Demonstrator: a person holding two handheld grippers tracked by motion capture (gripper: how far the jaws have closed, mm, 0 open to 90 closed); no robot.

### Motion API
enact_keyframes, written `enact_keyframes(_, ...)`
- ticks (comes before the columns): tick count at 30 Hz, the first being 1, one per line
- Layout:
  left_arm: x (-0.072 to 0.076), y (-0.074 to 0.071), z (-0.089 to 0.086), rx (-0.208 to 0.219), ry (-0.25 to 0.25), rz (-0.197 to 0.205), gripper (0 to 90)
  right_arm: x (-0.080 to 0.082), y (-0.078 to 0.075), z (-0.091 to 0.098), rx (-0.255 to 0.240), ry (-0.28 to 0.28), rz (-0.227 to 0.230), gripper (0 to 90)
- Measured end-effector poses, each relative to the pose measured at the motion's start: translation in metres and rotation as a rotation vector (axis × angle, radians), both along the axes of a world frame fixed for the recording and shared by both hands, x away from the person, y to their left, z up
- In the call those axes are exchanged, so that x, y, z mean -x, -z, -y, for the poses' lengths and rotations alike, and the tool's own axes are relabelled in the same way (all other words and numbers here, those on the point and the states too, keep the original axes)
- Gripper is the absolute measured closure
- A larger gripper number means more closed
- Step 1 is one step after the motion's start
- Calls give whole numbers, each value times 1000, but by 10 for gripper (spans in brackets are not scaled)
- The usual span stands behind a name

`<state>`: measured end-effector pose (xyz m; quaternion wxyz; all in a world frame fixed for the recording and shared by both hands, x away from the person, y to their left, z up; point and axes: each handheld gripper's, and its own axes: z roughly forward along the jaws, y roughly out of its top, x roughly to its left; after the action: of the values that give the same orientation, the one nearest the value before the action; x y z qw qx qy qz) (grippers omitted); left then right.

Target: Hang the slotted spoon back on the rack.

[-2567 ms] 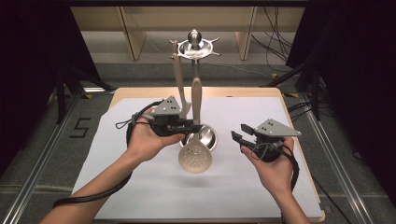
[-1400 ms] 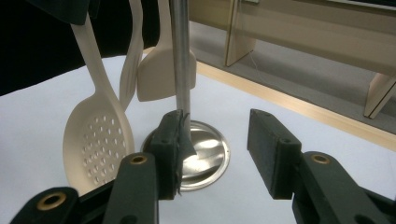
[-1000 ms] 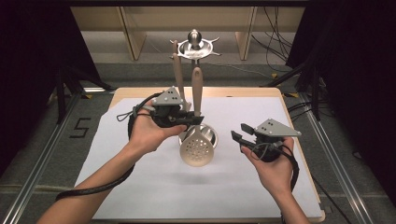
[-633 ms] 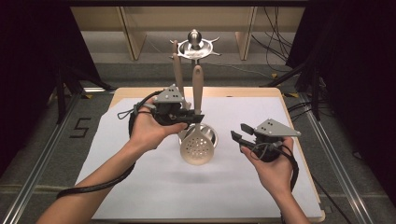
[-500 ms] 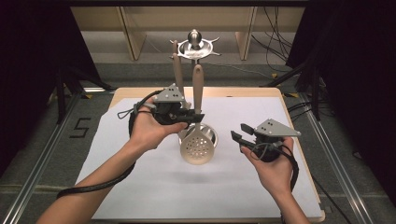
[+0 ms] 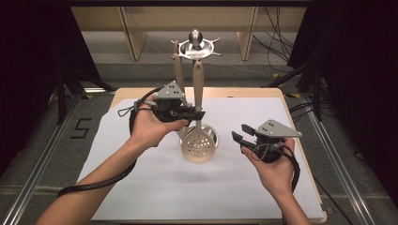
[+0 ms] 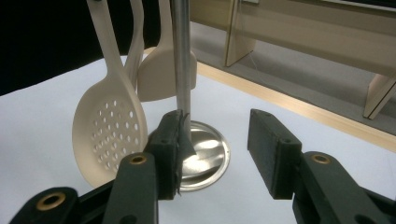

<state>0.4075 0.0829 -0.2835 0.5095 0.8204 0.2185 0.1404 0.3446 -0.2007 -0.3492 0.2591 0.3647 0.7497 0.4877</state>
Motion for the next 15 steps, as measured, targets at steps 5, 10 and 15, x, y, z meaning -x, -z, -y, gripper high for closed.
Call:
enact_keyframes(5, -4, 0, -1, -4, 20, 10, 776, 0, -1, 1, 8, -2, -5, 569)
enact_keyframes(10, 0, 1, 1, 18, -30, -33, 776, 0, -1, 0, 7, -1, -2, 569)
enact_keyframes(15, -6, 2, -1, 1, -12, 1, 776, 1, 0, 0, 3, 3, -5, 569)
